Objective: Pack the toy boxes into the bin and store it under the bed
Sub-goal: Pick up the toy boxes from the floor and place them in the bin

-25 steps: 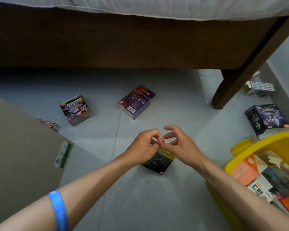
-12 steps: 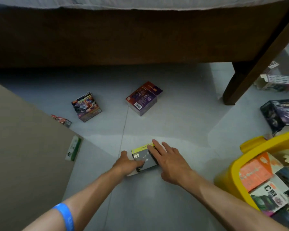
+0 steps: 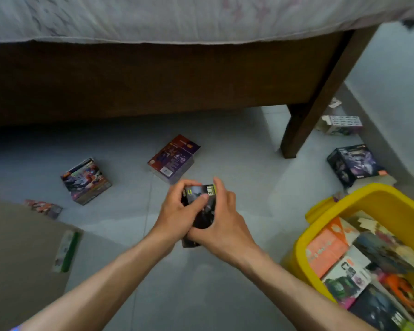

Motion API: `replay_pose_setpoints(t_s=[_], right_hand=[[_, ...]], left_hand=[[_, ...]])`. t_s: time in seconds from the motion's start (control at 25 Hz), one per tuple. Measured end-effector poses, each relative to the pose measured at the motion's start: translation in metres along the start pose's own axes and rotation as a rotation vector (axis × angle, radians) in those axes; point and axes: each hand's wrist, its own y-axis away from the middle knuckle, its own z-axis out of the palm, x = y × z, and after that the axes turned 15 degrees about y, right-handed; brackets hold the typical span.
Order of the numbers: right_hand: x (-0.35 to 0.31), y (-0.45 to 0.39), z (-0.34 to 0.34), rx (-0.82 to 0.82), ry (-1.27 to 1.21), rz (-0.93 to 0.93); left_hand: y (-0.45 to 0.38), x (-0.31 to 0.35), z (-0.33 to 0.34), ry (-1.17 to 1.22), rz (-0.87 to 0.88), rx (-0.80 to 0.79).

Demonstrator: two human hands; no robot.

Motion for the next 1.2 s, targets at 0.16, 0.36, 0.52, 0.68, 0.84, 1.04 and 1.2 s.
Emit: replay_pose_setpoints(t_s=[0.16, 0.36, 0.52, 0.68, 0.84, 1.04, 1.2], right_hand=[[0.040, 0.029, -0.125, 0.275, -0.041, -0.153], [0.148, 0.115, -0.207, 0.320, -0.273, 0.139], [0.236, 0.219, -0.199, 0.820, -0.220, 0.806], [0.272, 0.255, -0.170, 0.754, -0.025, 1.080], [0.274, 0.230, -0.167, 0.344, 0.436, 1.038], [0.262, 0.207, -0.187, 0.341, 0.770, 0.887], [0.229, 0.124, -0.216, 0.529, 0.650, 0.483]], left_hand=[[-0.005, 0.094, 0.075, -0.135, 0.159, -0.659], [0.034, 0.096, 0.214, -0.273, 0.169, -1.112], [0.034, 0.028, 0.256, -1.110, 0.624, -1.139], [0.037, -0.008, 0.249, -1.473, 0.794, -1.037], [0.039, -0.005, 0.238, -1.422, 0.770, -0.957], [0.035, 0.012, 0.223, -1.020, 0.582, -1.022], [0.020, 0.027, 0.220, -0.777, 0.631, -0.808]])
